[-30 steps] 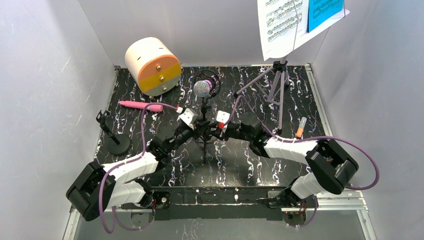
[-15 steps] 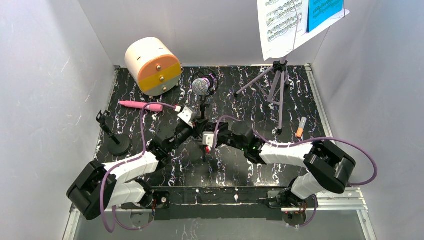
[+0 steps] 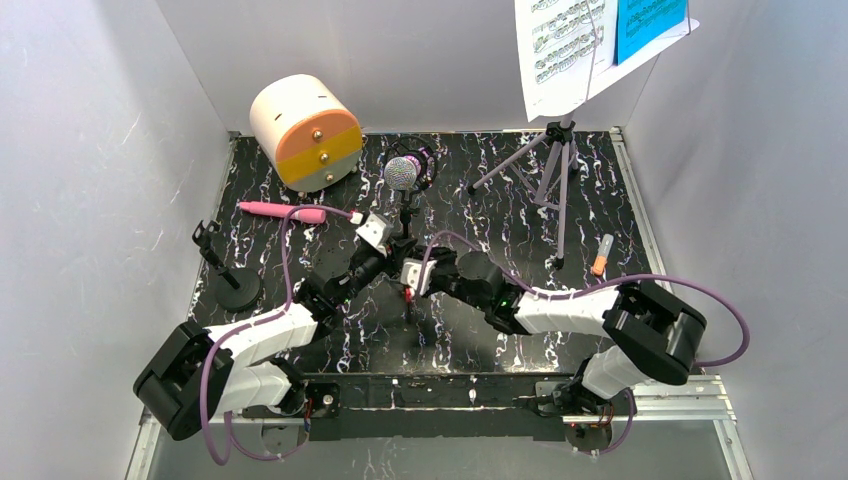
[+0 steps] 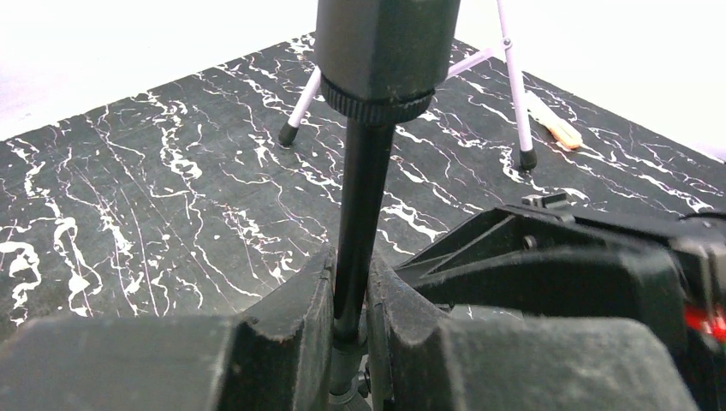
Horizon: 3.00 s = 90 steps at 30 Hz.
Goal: Pack up the instrument practice props
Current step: Unscrew the microphone stand from the music stand.
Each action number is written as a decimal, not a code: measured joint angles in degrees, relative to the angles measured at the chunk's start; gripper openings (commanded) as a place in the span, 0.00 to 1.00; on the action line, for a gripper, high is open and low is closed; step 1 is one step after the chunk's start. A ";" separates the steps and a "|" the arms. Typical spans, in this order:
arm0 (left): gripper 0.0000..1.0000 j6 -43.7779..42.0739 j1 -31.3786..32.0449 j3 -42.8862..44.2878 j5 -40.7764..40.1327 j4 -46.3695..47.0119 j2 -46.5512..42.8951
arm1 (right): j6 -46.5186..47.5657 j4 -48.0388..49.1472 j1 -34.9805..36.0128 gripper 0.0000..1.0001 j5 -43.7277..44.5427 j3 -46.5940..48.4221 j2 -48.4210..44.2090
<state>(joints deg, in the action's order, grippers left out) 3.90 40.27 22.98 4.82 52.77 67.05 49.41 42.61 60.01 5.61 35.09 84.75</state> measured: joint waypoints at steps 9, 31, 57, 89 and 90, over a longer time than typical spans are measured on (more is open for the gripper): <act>0.00 -1.25 0.09 -0.17 0.09 0.42 0.00 | -39.15 1.66 -12.79 0.66 -13.31 -3.50 -3.45; 0.00 -1.38 0.09 -0.76 0.20 1.44 -0.07 | -93.09 32.50 -22.88 0.65 -37.44 -5.42 11.30; 0.00 -1.33 0.07 -0.76 0.04 1.77 -0.07 | -108.30 41.68 -23.85 0.01 -43.98 0.63 21.49; 0.00 -1.86 -0.63 -0.87 -3.19 1.55 -0.07 | -47.06 -5.22 -17.20 0.01 -36.96 10.47 4.96; 0.00 -1.86 -0.76 -0.87 -3.43 1.55 -0.07 | -44.44 -5.57 -16.46 0.01 -35.39 10.34 4.59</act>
<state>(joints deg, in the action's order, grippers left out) 2.04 39.51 22.11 1.39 54.33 66.98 4.97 37.04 43.55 -29.78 45.43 89.34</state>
